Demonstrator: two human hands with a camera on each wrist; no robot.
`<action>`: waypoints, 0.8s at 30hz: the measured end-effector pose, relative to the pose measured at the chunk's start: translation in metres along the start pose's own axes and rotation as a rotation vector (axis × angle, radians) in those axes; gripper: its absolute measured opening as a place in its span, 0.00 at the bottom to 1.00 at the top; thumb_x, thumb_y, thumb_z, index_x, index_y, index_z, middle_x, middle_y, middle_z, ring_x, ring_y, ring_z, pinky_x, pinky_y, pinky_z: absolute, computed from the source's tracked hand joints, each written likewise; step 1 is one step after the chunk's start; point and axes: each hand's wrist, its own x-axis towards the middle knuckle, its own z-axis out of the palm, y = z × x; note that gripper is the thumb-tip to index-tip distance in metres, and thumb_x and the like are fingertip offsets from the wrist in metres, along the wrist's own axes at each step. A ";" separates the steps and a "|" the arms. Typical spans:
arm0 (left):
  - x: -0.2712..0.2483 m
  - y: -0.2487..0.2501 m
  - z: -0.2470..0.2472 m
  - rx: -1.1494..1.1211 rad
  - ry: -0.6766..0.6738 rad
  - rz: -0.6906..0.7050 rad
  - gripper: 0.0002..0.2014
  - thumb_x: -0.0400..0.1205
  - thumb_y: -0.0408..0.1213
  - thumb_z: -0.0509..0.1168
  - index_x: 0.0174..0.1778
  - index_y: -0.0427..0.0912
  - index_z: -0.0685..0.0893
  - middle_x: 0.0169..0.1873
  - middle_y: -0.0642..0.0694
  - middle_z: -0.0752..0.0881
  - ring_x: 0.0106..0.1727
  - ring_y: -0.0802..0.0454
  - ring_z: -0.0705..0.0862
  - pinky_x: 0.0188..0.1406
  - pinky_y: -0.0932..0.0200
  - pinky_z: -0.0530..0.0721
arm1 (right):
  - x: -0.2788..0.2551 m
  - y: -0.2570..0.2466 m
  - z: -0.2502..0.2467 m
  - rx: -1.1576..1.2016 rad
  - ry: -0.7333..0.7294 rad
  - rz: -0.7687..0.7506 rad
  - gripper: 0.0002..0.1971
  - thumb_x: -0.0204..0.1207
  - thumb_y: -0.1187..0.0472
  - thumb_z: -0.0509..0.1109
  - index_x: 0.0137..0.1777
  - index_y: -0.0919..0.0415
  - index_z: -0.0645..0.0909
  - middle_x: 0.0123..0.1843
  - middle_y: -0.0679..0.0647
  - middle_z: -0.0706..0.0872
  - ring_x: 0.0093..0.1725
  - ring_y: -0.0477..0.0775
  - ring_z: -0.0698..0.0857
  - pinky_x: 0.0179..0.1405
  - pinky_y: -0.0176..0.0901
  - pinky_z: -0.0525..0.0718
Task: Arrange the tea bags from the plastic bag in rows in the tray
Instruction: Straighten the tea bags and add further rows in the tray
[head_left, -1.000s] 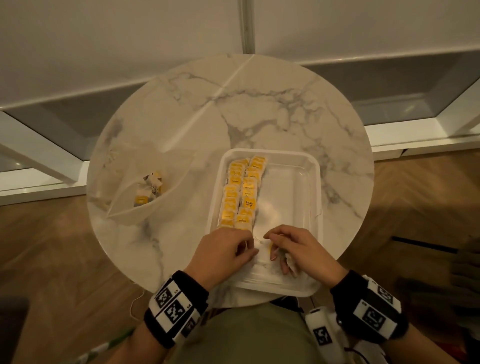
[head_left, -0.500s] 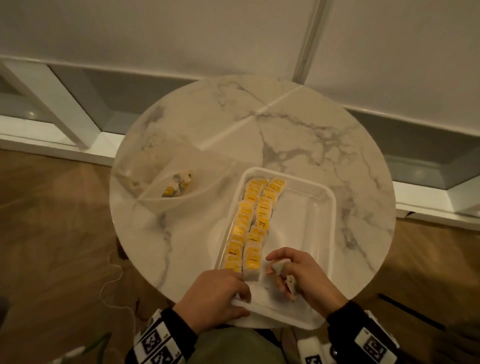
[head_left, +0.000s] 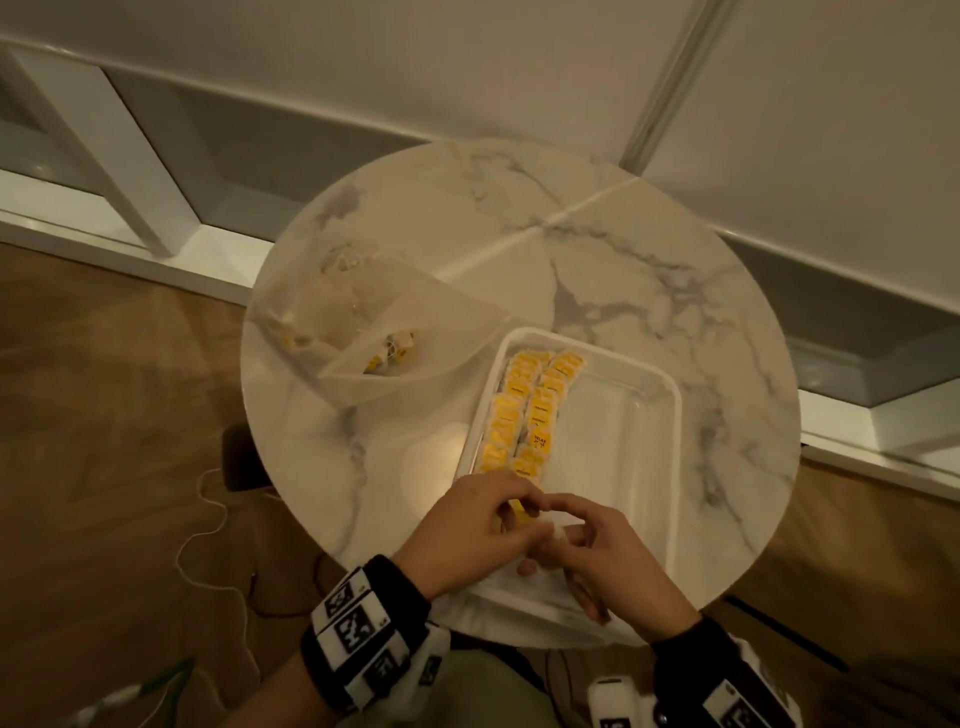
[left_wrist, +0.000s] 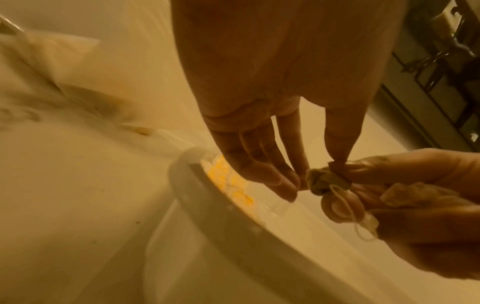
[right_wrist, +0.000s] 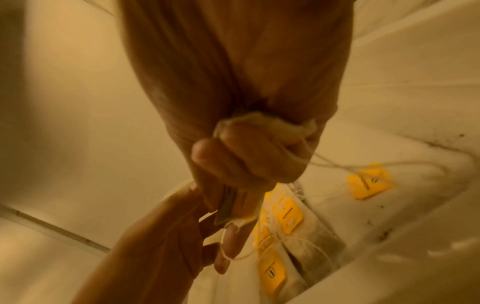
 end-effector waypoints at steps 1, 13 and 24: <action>0.002 0.000 0.002 -0.013 -0.036 0.000 0.10 0.76 0.50 0.71 0.50 0.53 0.89 0.46 0.59 0.87 0.42 0.59 0.87 0.49 0.56 0.86 | -0.002 0.000 0.000 -0.022 0.001 -0.002 0.15 0.82 0.64 0.69 0.66 0.52 0.78 0.42 0.61 0.93 0.13 0.52 0.70 0.12 0.36 0.66; 0.009 -0.010 0.013 -0.181 -0.050 -0.040 0.03 0.80 0.36 0.72 0.42 0.41 0.89 0.35 0.49 0.89 0.30 0.56 0.87 0.31 0.64 0.82 | -0.015 -0.002 0.003 -0.141 0.129 0.046 0.23 0.73 0.69 0.78 0.66 0.50 0.80 0.42 0.62 0.92 0.14 0.50 0.76 0.14 0.38 0.73; 0.001 -0.012 0.013 -0.297 0.109 -0.067 0.03 0.82 0.34 0.71 0.49 0.39 0.87 0.34 0.44 0.88 0.27 0.49 0.88 0.22 0.63 0.82 | -0.028 0.005 -0.006 -0.231 0.436 -0.075 0.07 0.78 0.67 0.73 0.53 0.57 0.83 0.34 0.59 0.91 0.16 0.49 0.73 0.14 0.37 0.70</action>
